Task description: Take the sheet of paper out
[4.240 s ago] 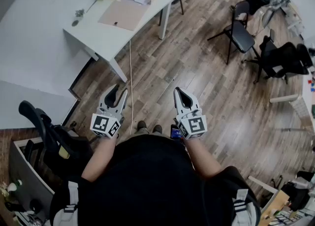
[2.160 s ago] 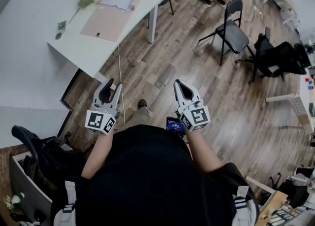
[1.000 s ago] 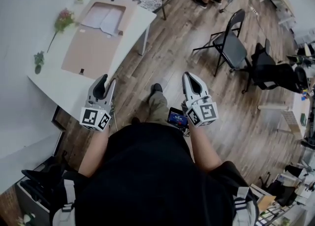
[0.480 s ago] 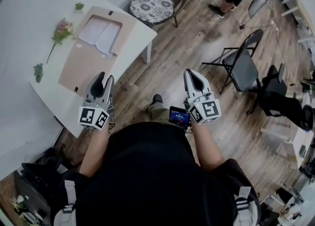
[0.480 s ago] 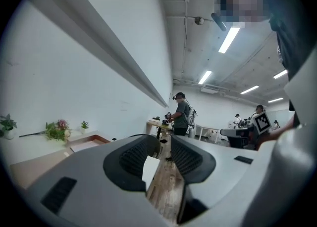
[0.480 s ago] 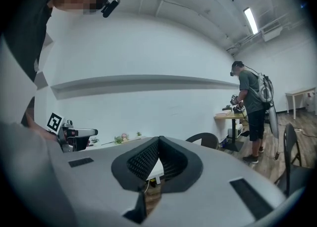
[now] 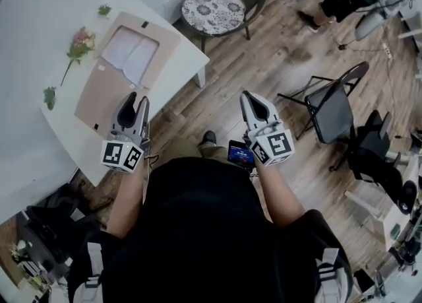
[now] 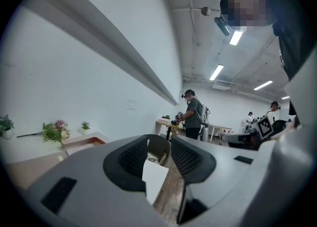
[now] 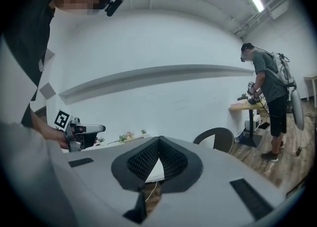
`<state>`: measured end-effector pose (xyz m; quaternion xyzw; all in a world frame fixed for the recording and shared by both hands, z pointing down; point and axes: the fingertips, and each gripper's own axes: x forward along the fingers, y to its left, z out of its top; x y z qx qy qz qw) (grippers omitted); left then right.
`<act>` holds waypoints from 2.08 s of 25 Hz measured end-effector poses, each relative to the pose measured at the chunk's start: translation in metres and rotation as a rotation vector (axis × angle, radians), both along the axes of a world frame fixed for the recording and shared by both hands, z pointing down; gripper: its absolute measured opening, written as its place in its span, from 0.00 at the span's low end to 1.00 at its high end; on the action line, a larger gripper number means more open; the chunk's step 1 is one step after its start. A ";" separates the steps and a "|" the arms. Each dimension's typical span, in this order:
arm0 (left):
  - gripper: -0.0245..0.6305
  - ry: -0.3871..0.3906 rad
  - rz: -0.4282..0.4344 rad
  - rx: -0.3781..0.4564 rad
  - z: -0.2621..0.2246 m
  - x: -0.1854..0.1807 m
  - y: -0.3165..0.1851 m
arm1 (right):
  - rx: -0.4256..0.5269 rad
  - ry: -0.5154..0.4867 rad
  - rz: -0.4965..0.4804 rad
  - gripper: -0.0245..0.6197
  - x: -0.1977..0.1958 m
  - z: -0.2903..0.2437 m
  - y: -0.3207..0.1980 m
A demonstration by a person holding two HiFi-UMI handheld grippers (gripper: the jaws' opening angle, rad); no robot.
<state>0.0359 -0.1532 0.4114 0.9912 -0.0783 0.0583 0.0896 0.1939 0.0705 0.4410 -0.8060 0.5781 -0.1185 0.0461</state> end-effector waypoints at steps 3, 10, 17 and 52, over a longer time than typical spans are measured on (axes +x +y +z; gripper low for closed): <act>0.24 -0.008 -0.030 -0.009 0.006 0.006 -0.006 | -0.004 0.001 -0.058 0.06 0.012 0.005 -0.024; 0.24 -0.002 -0.098 -0.066 0.032 0.017 -0.034 | -0.021 0.021 -0.148 0.06 0.036 0.009 -0.077; 0.24 0.013 -0.162 -0.115 0.048 0.040 -0.088 | -0.042 0.062 -0.229 0.06 0.072 0.001 -0.149; 0.28 -0.494 -0.464 -0.555 0.223 0.009 -0.210 | -0.222 0.018 -0.785 0.06 0.076 0.064 -0.420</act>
